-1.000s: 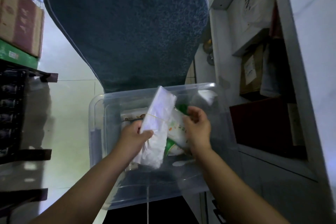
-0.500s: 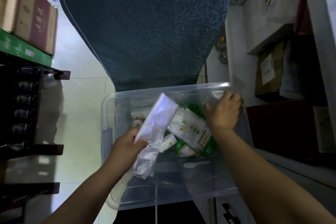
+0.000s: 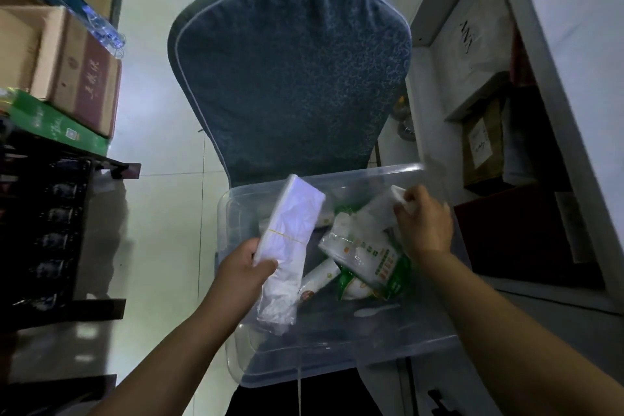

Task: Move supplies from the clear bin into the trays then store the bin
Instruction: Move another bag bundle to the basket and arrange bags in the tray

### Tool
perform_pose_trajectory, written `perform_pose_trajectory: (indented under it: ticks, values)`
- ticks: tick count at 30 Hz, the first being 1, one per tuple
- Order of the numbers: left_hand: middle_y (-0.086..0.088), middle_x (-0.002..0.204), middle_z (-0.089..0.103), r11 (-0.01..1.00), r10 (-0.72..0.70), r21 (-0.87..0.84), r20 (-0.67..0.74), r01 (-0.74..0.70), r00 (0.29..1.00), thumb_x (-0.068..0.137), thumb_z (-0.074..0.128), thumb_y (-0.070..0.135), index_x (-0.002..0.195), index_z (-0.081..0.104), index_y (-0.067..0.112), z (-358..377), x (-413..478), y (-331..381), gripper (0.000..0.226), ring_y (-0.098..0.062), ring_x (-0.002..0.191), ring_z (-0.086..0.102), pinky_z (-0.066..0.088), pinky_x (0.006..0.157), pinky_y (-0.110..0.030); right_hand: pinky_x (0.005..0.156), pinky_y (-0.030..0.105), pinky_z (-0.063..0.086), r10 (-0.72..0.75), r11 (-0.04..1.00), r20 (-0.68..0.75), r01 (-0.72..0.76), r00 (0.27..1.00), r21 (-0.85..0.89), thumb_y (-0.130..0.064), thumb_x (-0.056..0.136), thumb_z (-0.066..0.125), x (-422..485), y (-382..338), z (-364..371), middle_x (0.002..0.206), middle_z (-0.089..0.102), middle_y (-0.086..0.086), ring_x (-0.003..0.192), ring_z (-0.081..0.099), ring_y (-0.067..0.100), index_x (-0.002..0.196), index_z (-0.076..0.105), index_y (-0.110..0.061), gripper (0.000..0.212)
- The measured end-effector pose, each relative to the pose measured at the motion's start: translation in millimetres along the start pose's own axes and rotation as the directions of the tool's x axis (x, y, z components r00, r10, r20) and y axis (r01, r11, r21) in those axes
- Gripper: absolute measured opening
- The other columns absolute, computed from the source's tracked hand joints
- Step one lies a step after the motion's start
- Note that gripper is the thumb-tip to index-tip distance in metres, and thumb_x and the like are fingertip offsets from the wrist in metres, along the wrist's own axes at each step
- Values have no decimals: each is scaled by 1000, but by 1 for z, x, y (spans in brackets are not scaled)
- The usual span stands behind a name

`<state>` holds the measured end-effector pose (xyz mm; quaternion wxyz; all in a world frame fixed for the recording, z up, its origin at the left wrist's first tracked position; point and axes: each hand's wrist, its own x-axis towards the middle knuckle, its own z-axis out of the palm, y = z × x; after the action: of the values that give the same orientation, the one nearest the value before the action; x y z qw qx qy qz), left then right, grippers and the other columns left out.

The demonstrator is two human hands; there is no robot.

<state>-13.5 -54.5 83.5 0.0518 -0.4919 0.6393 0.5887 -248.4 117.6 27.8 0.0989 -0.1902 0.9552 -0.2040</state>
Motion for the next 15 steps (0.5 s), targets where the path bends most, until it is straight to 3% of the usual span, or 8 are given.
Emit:
perform_pose_trajectory:
  ticks: [3, 5, 7, 10, 13, 15]
  values:
    - [-1, 86, 69, 998, 38, -54, -3, -38, 999, 81, 59, 5, 88, 62, 23, -16, -13, 13, 20, -20, 78, 63, 47, 65, -30, 69, 37, 53, 52, 958, 81, -73, 995, 278, -28, 81, 66, -25, -30, -41, 93, 62, -6, 82, 59, 11, 98, 48, -30, 25]
    - [-2, 86, 70, 995, 71, -69, 1, -71, 997, 80, 60, 4, 87, 63, 23, -30, -21, 24, 21, -23, 79, 64, 47, 68, -33, 64, 26, 57, 55, 852, 92, -94, 994, 516, -20, 78, 72, -45, -57, -76, 94, 61, -12, 78, 63, 5, 104, 47, -35, 39]
    - [-2, 89, 70, 992, 111, -63, 15, -110, 994, 80, 60, 6, 88, 63, 26, -45, -29, 36, 22, -24, 82, 65, 48, 70, -34, 57, 16, 55, 43, 727, 81, -87, 996, 681, -16, 75, 75, -62, -82, -111, 95, 64, -7, 79, 66, 1, 109, 51, -28, 43]
    - [0, 93, 70, 985, 169, -44, 48, -167, 984, 80, 59, 8, 93, 63, 29, -64, -40, 58, 25, -21, 85, 65, 50, 71, -34, 53, 10, 49, 43, 566, 11, -34, 999, 824, -16, 76, 74, -80, -118, -157, 86, 68, -3, 69, 66, -2, 102, 63, -15, 28]
    - [-2, 87, 69, 971, 240, -32, 103, -238, 965, 79, 60, 9, 86, 62, 27, -67, -56, 77, 20, -23, 80, 65, 48, 69, -34, 53, 21, 53, 153, 329, 26, -76, 988, 941, -14, 82, 67, -95, -152, -174, 72, 70, -2, 64, 65, 9, 93, 66, -9, 12]
    - [-5, 86, 71, 960, 278, -88, 186, -265, 942, 80, 60, 8, 87, 64, 24, -60, -69, 88, 18, -24, 79, 67, 50, 68, -33, 60, 29, 53, 257, 274, 31, -103, 966, 956, -18, 84, 65, -102, -171, -175, 72, 67, 1, 67, 61, 14, 85, 67, -14, 5]
